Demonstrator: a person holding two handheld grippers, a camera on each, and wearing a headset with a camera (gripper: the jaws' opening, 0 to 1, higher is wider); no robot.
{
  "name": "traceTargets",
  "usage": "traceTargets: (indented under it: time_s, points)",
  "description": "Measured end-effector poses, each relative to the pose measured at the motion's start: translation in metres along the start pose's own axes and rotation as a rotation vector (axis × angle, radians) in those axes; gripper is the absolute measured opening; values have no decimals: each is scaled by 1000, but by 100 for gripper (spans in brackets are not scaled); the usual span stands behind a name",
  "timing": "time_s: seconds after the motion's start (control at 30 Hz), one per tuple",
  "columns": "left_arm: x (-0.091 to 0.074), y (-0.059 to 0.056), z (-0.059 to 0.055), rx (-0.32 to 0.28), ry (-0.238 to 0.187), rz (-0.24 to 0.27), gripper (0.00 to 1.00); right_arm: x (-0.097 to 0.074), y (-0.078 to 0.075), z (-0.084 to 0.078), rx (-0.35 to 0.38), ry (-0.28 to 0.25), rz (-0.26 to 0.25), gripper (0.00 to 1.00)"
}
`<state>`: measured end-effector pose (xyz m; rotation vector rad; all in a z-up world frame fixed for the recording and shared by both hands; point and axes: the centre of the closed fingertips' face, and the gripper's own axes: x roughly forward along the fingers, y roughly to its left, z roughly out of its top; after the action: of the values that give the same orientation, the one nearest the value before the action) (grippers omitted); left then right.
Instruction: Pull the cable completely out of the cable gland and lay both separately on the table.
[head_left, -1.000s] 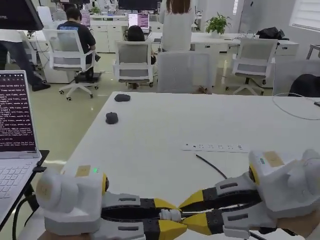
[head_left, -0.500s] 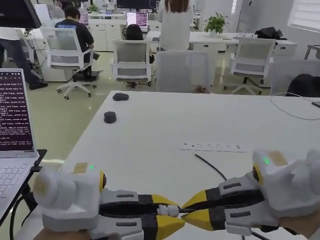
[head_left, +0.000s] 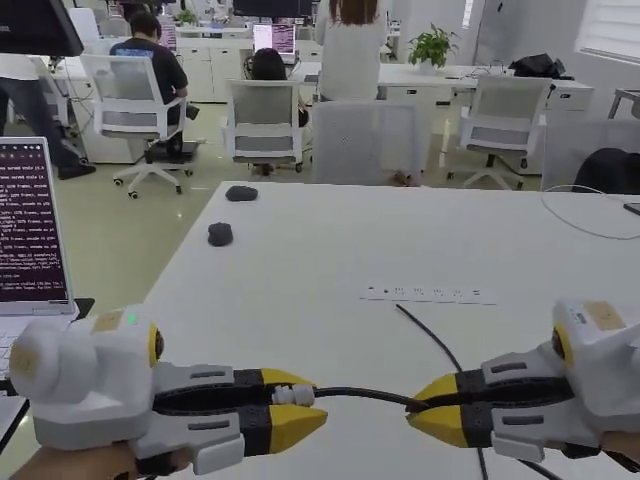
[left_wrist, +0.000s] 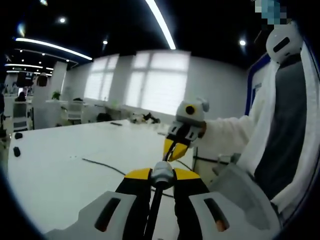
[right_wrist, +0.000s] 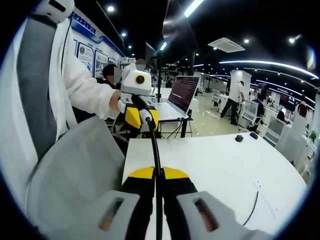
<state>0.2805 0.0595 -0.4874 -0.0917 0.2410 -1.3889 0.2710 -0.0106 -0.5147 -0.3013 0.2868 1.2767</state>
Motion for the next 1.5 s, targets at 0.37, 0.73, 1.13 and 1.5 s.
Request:
traceTargets:
  time_s: [0.37,0.73,1.13,1.5]
  points:
    - [3,-3,-2,6,9,-7,17,1,0,-4,9,19,-4,4]
    - [13,-4,-13,5,45,-5,17,15,2,35,-22,-64,24,10]
    - [16,-11,-7,0,24,-31,17,45,19,33,-62,-19,89,10]
    - [14,-13,-9,-6,27,-45,17,47,21,29,-63,-16,96,5]
